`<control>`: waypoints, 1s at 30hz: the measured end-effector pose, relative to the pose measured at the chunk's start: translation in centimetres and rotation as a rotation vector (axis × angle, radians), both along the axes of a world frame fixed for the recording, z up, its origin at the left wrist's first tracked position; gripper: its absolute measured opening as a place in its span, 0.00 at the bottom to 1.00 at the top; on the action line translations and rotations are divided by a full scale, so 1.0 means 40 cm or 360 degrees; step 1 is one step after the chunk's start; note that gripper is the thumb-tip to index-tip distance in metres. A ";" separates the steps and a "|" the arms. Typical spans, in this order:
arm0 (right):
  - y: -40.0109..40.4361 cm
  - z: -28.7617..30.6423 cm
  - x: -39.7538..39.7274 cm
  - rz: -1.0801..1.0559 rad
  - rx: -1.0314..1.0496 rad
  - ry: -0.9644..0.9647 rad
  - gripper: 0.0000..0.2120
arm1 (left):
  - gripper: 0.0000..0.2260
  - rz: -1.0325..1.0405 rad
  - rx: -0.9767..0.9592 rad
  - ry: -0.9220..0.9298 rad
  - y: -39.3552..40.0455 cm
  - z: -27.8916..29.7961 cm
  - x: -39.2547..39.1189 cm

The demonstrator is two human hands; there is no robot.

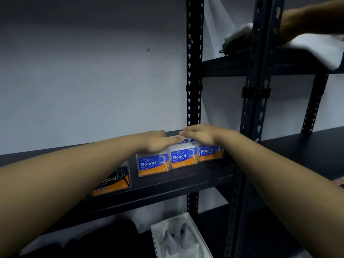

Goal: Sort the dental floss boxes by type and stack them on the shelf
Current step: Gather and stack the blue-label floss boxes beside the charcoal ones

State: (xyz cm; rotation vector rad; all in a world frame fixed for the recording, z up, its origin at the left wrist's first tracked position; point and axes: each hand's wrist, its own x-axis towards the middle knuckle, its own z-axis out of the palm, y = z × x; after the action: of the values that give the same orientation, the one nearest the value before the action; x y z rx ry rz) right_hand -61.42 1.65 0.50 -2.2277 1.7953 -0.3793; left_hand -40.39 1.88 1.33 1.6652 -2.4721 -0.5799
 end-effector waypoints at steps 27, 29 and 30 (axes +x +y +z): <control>0.003 -0.012 -0.007 -0.0033 -0.0064 -0.0032 0.25 | 0.32 0.0362 0.0045 -0.0149 0.006 0.022 0.031; 0.005 -0.003 -0.008 -0.0025 -0.0052 -0.0014 0.27 | 0.32 0.0334 0.0039 -0.0160 0.012 0.024 0.033; 0.005 0.002 -0.008 -0.0011 -0.0038 -0.0014 0.28 | 0.33 0.0296 -0.0005 -0.0175 0.014 0.025 0.033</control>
State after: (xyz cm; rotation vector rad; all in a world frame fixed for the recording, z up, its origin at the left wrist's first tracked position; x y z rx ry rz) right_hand -61.74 1.87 0.58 -2.2327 1.8038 -0.4134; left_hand -39.09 2.44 2.34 1.9478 -2.3504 -0.4742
